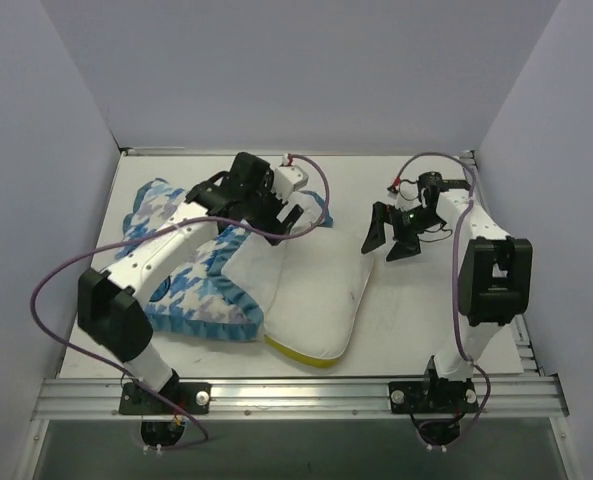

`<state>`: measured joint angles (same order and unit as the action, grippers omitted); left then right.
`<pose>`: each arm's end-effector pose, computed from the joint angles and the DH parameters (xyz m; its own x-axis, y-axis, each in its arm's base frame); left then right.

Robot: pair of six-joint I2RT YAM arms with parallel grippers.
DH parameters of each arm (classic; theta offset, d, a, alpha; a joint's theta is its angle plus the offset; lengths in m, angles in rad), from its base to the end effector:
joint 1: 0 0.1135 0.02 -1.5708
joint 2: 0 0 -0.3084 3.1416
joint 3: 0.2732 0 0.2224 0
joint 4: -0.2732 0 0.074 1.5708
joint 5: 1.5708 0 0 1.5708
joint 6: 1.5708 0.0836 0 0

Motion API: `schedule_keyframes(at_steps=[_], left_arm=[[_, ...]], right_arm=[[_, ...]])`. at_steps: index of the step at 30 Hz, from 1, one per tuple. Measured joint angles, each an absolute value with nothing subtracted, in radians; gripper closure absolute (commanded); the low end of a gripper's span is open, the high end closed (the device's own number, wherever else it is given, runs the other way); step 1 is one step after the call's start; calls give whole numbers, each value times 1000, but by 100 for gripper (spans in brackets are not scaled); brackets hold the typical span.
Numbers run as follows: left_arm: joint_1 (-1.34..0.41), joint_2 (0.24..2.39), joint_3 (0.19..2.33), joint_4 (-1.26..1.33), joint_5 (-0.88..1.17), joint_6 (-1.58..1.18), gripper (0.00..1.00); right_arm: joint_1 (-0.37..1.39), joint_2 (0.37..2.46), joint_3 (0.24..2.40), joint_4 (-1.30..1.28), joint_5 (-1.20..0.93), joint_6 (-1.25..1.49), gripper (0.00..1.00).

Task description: Put the pillow into the pillowcase

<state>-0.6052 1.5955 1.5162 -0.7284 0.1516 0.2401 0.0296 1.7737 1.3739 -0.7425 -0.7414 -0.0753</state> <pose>0.2840 -0.2118 0.3515 -0.4231 0.5786 -0.6973 0.7710 0.6342 0.0583 0.3573 0.0671 0.2641 -0.8839 -0.0817 -0.4605 -0.3698 0.7248 0.5813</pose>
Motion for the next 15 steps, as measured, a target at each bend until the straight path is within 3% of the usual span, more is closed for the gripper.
schedule_keyframes(at_steps=[7,9,10,14,15], left_arm=[[-615,1951,1784,-738,4,129,3],[-616,2021,1808,-754,-18,124,22],[-614,2046,1814,-766,-17,123,54],[-609,2133,1874,-840,80,135,100],[-608,2152,1909,-867,119,138,100]], right_arm=[[7,1883,1219,-781,-817,193,2],[42,1891,1206,-737,-852,245,8],[65,1898,1204,-708,-871,274,17],[144,1960,1198,-560,-926,382,52],[154,1977,1198,-529,-937,413,58]])
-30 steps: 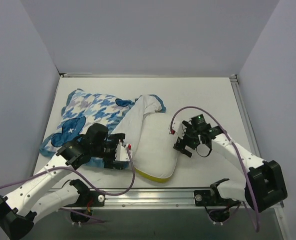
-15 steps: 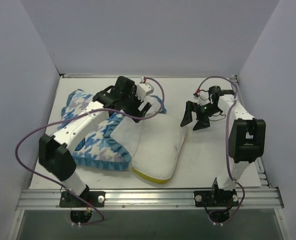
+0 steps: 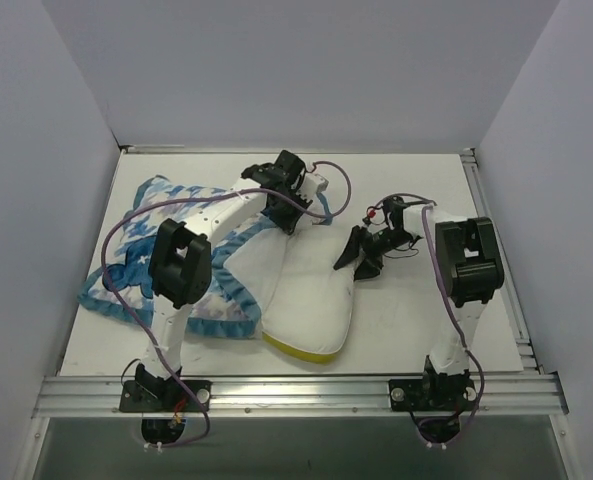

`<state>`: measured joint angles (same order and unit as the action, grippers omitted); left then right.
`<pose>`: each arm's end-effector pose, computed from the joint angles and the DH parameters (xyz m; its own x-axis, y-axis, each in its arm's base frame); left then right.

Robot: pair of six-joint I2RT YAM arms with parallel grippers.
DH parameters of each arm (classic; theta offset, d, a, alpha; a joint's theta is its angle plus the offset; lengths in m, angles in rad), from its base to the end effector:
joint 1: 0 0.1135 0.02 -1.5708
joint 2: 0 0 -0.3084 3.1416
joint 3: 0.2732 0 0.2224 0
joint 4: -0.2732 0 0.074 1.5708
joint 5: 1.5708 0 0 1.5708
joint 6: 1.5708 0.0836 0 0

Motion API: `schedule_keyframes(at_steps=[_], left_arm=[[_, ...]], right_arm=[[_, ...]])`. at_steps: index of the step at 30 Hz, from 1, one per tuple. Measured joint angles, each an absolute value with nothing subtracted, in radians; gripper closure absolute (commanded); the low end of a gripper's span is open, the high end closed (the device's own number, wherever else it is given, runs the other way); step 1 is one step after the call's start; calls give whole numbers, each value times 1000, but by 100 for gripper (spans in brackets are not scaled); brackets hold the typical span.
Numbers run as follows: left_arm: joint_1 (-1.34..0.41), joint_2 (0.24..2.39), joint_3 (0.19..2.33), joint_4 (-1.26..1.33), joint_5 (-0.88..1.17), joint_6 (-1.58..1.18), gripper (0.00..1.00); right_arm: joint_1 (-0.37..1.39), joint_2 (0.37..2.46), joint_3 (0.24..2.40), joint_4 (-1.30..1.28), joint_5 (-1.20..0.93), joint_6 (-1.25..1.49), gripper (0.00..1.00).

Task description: Put the pillow into the pillowcase

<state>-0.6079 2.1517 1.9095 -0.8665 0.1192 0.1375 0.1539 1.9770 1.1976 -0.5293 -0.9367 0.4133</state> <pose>0.3896 -0.2832 0.2377 -0.6441 0.6140 -0.4562 0.7056 0.7073 -0.0443 0.3537 0.1230 0.1697 -0.9934 0.0867 0.0752 0.1113 0.5663 0.8166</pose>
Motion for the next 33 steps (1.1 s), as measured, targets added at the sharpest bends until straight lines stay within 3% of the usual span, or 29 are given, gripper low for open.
schedule_keyframes(at_steps=[1,4,8,14,15,16,18,19,21,22,23,25,29,33], left_arm=[[-609,2165,1945,-888,165,139,100],[-623,2178,2053,-919,332,113,100],[-664,2181,2186,-868,570,-29,100],[-711,2193,2246,-641,743,-292,100],[-712,2194,2244,-623,745,-311,94],[-710,2194,2241,-616,740,-315,70],[-699,2197,2241,-624,708,-295,53],[-689,2202,2247,-636,683,-278,33],[-673,2211,2259,-666,623,-217,22],[-663,2212,2259,-686,583,-186,19],[-651,2210,2259,-710,551,-151,3],[-618,2186,2222,-736,485,-78,3],[-529,2008,1967,-802,377,14,2],[-477,1744,1692,-896,289,53,3]], right_arm=[[157,1993,1198,-503,-951,446,71],[142,2025,1198,-403,-1006,552,85],[134,2035,1200,-131,-1058,802,89],[154,2081,1184,574,-1090,1319,94],[152,2087,1183,635,-1093,1353,95],[147,2090,1181,678,-1096,1378,95],[134,2093,1172,733,-1097,1406,94],[125,2093,1169,741,-1095,1410,91],[108,2093,1164,731,-1085,1394,80],[101,2093,1161,711,-1076,1378,61],[95,2093,1155,687,-1065,1369,47],[80,2091,1132,626,-1038,1326,22],[36,2049,1091,336,-988,1129,7],[9,1943,1064,54,-955,917,7]])
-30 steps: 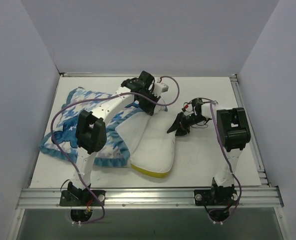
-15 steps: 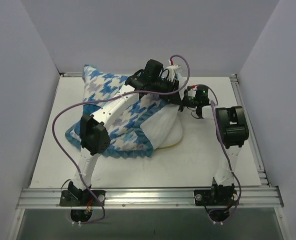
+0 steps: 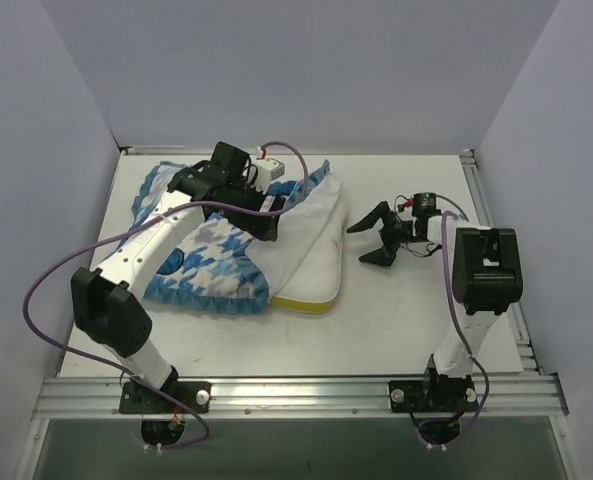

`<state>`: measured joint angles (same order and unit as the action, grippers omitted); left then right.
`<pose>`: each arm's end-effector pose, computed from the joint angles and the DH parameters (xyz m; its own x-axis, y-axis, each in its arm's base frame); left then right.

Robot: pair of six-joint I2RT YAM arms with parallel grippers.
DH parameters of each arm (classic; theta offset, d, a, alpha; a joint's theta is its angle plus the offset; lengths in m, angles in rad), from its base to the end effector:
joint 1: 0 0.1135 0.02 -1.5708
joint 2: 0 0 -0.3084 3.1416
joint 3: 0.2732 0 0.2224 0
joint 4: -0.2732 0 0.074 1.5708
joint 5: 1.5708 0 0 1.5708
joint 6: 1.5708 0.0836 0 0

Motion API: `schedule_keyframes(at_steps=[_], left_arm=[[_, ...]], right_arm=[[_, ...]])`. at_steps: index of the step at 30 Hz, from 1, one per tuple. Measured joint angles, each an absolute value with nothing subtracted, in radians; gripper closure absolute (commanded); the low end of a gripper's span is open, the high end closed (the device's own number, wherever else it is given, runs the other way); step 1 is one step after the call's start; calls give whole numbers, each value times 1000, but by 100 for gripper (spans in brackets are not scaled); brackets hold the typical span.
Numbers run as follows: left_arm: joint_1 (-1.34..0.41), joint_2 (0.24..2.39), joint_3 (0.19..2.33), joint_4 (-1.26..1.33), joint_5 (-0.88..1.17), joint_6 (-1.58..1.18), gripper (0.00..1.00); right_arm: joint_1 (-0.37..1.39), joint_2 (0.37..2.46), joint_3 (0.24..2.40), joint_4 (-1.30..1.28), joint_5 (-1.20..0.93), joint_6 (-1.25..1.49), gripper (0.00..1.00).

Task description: Put the pillow into the pillowcase

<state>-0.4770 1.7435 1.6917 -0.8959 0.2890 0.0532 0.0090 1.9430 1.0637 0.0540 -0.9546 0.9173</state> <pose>0.3266 -0.1956 0.3410 -0.6891 0.4135 -0.5950 0.6254 0.7542 -0.2001 0.3973 0.0718 0.1842 -0.8903 0.4509 0.0637 0.2436 0.3536 0.9031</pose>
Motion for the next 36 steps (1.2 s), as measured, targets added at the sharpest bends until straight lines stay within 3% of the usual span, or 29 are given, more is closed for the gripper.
schedule_keyframes(at_steps=[4,9,12,13,14,15,16,18,19,24,28,32,36], left_arm=[[-539,1570,1552,-961,258,33,3],[-602,1601,1435,-982,226,-23,2],[-619,1677,1385,-953,191,-43,3],[-622,1702,1379,-944,178,-45,2],[-625,1724,1377,-931,171,-45,32],[-627,1742,1377,-918,168,-50,53],[-627,1758,1378,-907,173,-43,73],[-624,1780,1398,-899,236,-20,95],[-624,1789,1422,-900,280,-9,99],[-698,1925,1789,-917,637,-15,100],[-801,2075,2095,-868,854,-71,100],[-834,2115,2119,-848,1003,-107,100],[-766,2099,1981,-823,1088,-117,100]], right_arm=[[40,1874,1018,-80,-956,811,7],[188,1889,967,-122,-962,777,12],[249,1917,982,-99,-989,766,28],[254,1930,994,-91,-1003,766,43],[256,1945,1003,-75,-1006,764,48],[255,1962,1008,-60,-1011,768,59],[254,1976,1009,-44,-1021,774,64],[254,1982,1002,4,-1042,809,71],[254,1982,991,46,-1052,833,76],[283,1988,899,459,-1062,1182,93],[363,2051,926,836,-1031,1526,98],[413,2065,951,1005,-1035,1681,100],[377,2064,939,1043,-1028,1689,100]])
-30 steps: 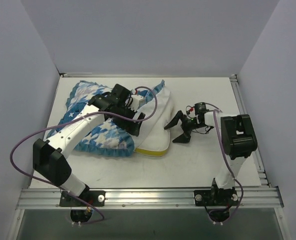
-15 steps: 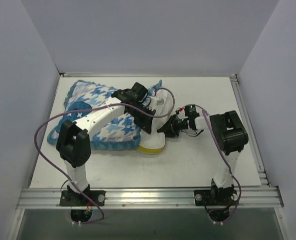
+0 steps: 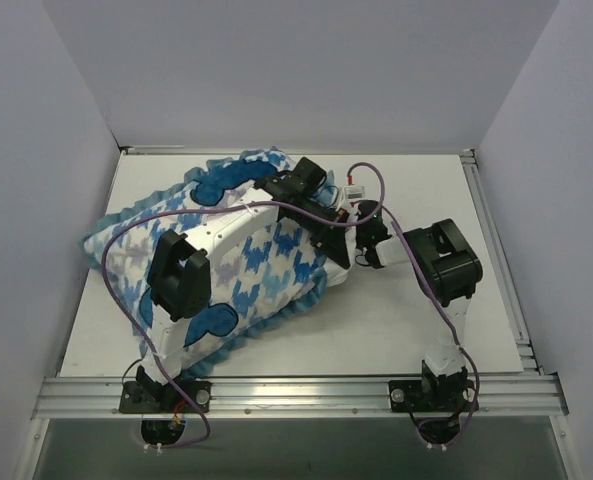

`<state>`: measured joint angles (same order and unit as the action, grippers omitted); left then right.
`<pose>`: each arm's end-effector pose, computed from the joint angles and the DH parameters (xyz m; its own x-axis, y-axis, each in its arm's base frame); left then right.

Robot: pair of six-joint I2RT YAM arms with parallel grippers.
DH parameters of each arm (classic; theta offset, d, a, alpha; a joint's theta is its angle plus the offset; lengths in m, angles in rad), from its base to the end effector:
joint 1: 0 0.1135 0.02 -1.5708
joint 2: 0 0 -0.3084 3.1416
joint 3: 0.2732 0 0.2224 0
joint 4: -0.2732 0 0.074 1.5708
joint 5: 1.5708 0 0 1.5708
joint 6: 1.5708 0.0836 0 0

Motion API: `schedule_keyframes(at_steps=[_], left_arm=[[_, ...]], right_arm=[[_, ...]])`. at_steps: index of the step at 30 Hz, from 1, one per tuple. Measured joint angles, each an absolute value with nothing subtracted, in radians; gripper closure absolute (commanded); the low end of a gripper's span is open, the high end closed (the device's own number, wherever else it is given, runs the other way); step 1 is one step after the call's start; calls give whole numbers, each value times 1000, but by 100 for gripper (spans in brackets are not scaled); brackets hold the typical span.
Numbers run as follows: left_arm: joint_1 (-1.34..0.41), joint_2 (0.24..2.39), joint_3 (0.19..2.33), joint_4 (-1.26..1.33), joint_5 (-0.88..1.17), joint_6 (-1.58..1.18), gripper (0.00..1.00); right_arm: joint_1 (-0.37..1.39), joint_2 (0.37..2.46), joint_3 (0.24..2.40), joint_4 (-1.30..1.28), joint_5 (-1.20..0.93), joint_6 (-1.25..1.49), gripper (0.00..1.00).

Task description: Put the pillow into the pillowcase

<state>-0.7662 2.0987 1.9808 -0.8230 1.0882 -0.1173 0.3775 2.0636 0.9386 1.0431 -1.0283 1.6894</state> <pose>0.2812 -0.3734 0.3232 -0.6599 0.5597 -0.5012 0.6248 0.0383 -0.7798 0.3725 0.2247 0.2083 -0.9678 0.1677 0.1875 0.1919 0.0104 0.9814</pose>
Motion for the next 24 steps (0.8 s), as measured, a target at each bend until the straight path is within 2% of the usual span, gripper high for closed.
schedule_keyframes(at_steps=[1,3,4,5,6,8,9,10,12,15,19,24], left_arm=[[-739,2088,1930,-828,1087,-95,100],[-688,2073,1846,-862,1070,-34,65],[-665,2069,1816,-886,1048,6,53],[-648,2067,1798,-922,1024,44,47],[-637,2066,1790,-955,1001,75,36],[-632,2060,1790,-1005,962,128,27],[-630,2046,1790,-1028,943,152,19],[-629,2033,1799,-1049,927,167,4],[-617,2012,1862,-1085,882,171,2],[-566,2005,2002,-1092,776,156,3],[-516,2008,2119,-1079,620,105,3],[-556,2070,2138,-1071,488,45,3]], right_arm=[[356,2059,925,1043,-1023,1674,100],[308,2043,889,1022,-1020,1642,99],[288,2033,873,1006,-1022,1616,95],[269,2021,860,980,-1021,1584,91],[257,2008,851,937,-1021,1550,83],[250,1971,832,838,-1022,1460,74],[250,1951,828,776,-1023,1407,66],[250,1930,828,708,-1026,1350,64],[247,1884,840,525,-1031,1183,52],[224,1849,900,278,-1024,976,44],[163,1847,989,82,-991,806,43],[144,1915,1084,-6,-948,723,43]])
